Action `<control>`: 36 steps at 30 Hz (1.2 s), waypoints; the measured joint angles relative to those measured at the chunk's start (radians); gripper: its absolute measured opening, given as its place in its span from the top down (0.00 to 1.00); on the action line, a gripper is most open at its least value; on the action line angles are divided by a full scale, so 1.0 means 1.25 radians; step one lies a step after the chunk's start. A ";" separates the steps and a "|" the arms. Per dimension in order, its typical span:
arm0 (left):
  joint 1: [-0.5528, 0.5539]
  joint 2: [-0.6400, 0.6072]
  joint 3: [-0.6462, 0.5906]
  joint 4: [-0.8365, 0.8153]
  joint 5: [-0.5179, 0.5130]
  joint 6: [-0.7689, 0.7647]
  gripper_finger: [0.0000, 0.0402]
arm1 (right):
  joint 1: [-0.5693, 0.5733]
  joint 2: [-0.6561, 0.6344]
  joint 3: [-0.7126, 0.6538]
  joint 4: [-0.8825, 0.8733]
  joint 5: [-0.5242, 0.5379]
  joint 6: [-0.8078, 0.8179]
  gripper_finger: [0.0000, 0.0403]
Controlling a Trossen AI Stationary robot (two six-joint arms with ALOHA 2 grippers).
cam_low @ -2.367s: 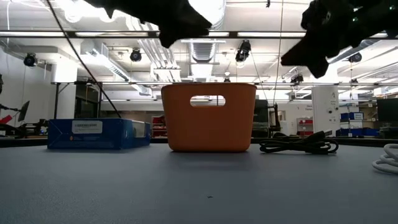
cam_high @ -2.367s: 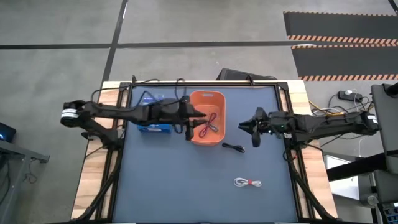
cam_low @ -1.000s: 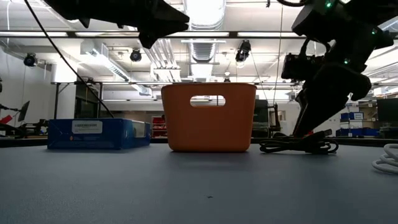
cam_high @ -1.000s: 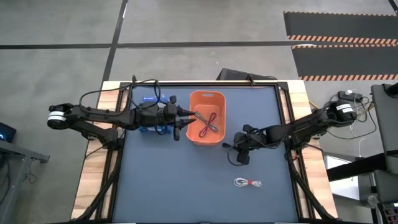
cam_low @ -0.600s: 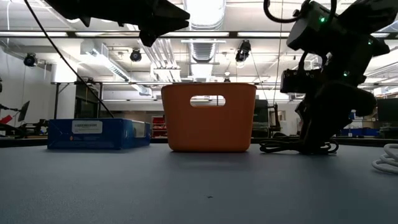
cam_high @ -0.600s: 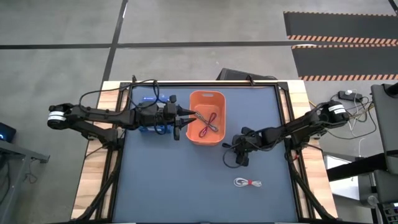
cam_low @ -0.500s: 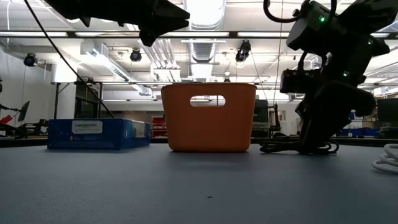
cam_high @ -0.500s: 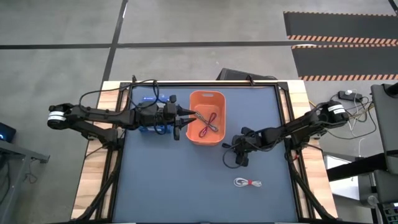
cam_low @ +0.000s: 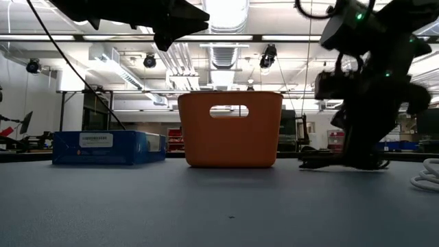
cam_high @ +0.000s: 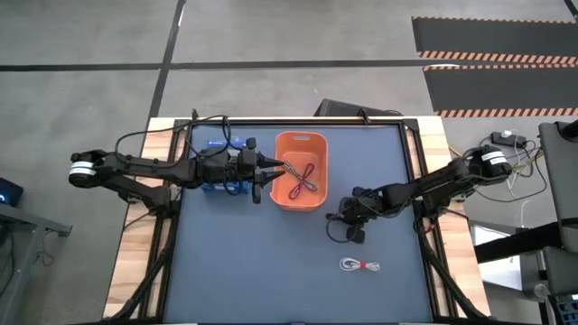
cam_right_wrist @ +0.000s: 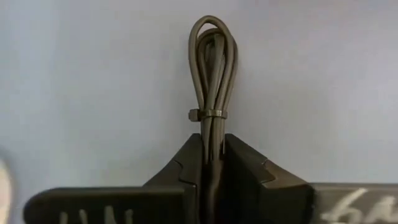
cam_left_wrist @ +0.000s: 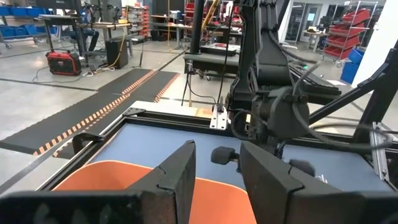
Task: Pick and place USB-C Cables
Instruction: Put the black charger cable into the orange bin
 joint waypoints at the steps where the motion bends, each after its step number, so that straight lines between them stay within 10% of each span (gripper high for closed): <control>1: 0.000 0.000 0.000 0.000 0.000 0.000 0.72 | 0.000 -0.017 0.001 -0.008 -0.014 0.002 0.91; 12: 0.000 0.000 0.005 0.001 0.000 -0.001 0.72 | 0.054 -0.196 0.004 0.034 -0.119 0.084 0.91; 36: -0.016 -0.003 0.007 0.167 0.077 -0.056 0.72 | 0.051 -0.169 0.027 0.803 0.223 -0.347 0.91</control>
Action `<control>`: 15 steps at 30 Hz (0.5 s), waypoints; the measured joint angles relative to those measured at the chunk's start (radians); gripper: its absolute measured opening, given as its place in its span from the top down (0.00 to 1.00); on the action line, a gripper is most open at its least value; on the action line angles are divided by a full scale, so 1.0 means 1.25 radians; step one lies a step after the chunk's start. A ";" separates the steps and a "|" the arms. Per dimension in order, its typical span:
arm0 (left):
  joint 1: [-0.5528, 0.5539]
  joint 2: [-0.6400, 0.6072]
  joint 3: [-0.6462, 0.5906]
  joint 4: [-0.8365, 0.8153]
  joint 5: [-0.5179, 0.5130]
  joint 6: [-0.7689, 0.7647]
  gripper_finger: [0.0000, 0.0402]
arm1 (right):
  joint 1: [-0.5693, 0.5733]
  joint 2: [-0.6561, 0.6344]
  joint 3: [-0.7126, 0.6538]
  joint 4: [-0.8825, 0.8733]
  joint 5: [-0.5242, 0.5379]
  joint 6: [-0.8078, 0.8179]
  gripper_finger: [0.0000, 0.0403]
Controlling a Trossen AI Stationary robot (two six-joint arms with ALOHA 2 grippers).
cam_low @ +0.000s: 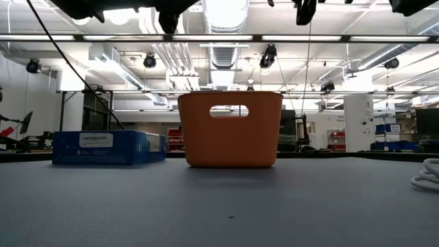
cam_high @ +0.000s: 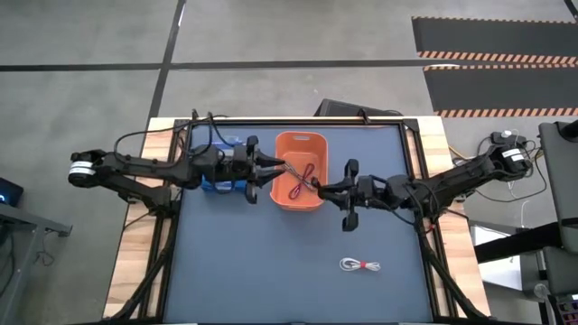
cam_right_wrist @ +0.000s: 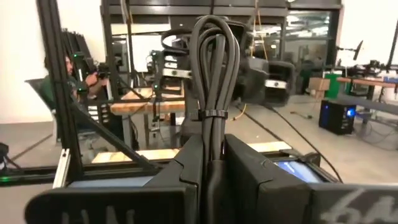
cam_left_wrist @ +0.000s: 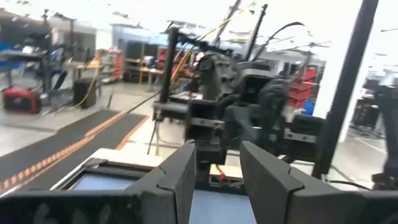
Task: Pick and place USB-C Cables
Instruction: Put the black charger cable into the orange bin
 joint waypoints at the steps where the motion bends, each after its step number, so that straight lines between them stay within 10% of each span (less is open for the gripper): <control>1: -0.004 0.000 -0.004 0.008 0.004 0.011 0.72 | 0.000 0.000 0.000 -0.004 0.007 0.008 0.91; 15: -0.032 -0.017 -0.006 0.028 0.010 0.060 0.72 | -0.017 0.030 0.067 0.023 0.011 -0.063 0.91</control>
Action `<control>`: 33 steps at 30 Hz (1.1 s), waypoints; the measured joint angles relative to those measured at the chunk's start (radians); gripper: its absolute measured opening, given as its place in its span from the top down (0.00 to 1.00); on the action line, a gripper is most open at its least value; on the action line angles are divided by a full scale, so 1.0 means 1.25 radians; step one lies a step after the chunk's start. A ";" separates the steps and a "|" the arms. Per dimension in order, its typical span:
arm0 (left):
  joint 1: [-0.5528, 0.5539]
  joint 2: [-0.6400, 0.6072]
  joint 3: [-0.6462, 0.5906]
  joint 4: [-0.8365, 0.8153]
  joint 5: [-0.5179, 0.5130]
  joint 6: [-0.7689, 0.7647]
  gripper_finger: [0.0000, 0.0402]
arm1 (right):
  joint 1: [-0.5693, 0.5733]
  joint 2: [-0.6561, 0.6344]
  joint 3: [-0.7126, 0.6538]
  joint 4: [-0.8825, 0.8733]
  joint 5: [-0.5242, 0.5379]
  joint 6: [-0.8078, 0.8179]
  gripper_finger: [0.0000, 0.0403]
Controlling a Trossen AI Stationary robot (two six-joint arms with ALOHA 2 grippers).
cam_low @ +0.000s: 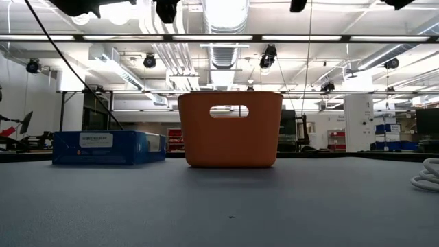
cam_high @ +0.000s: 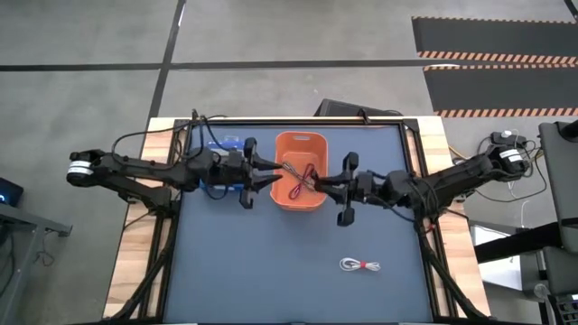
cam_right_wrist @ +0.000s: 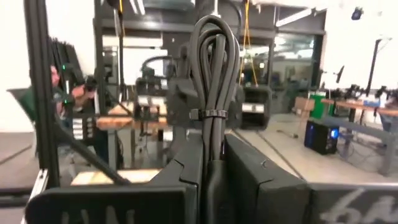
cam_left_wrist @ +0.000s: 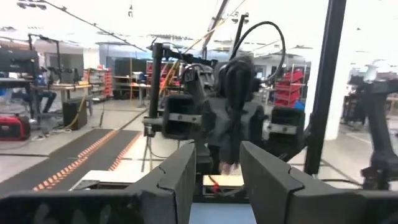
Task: Pick and place USB-C Cables
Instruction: Put the black charger cable into the orange bin
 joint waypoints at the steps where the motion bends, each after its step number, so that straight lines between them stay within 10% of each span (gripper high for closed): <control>1: -0.002 0.001 0.000 -0.002 0.000 -0.003 0.72 | 0.000 0.001 0.000 -0.008 0.000 0.004 0.91; 21: -0.031 0.064 -0.011 0.089 0.023 -0.065 0.72 | 0.021 0.073 0.008 -0.002 0.000 0.017 0.91; 33: -0.039 0.146 0.013 0.222 0.030 -0.043 0.55 | 0.013 0.112 0.084 -0.009 0.000 -0.003 0.91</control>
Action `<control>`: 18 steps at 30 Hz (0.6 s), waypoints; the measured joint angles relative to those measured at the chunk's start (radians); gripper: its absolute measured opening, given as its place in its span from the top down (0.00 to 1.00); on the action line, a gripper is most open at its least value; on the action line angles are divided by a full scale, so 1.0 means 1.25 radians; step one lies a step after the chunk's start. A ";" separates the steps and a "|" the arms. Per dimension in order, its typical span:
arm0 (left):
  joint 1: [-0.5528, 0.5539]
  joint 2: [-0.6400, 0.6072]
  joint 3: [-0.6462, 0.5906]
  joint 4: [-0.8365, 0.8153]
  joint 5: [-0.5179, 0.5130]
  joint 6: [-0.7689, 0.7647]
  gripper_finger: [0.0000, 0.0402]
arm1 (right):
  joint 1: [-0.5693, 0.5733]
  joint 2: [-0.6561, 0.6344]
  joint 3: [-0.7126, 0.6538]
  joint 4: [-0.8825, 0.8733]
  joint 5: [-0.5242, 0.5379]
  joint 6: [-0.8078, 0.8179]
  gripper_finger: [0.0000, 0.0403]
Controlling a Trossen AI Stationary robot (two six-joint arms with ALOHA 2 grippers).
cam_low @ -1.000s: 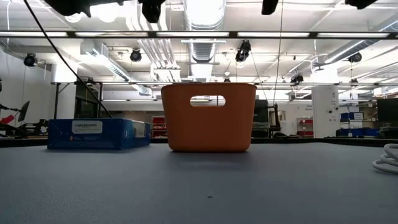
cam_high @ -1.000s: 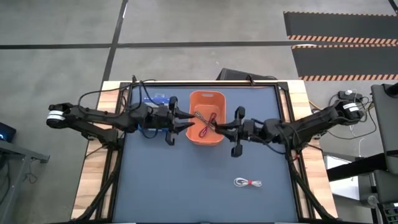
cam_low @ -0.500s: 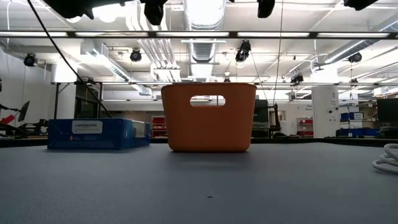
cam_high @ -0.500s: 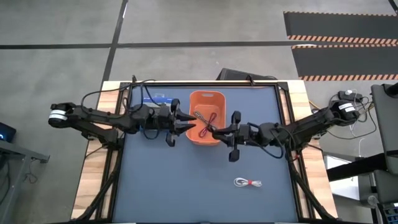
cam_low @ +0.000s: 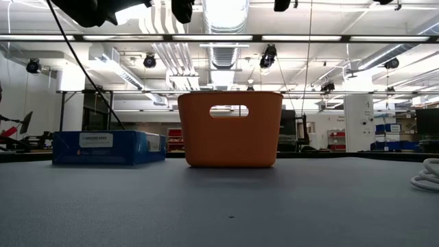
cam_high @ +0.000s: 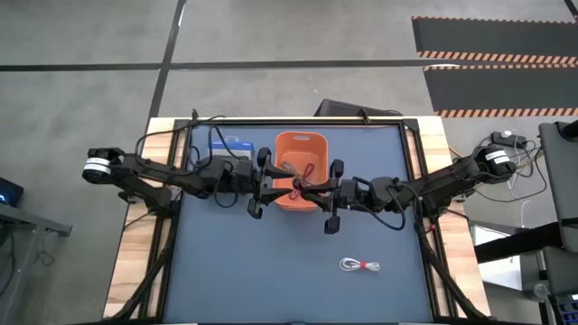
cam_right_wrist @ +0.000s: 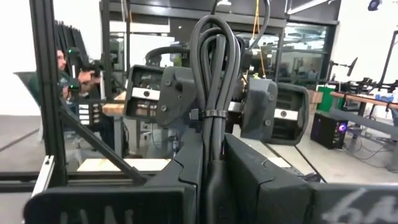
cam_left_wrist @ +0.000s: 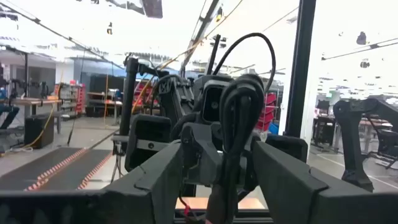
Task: Pick and place USB-C Cables
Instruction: Put the black charger cable into the orange bin
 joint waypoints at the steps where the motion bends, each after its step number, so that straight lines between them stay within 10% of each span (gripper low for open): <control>1: 0.000 0.000 0.000 0.002 0.000 0.001 0.54 | 0.000 -0.003 0.003 -0.009 0.000 -0.001 0.91; 18: 0.002 0.045 0.037 0.000 0.043 0.028 0.53 | -0.029 0.068 0.101 -0.101 0.001 -0.020 0.91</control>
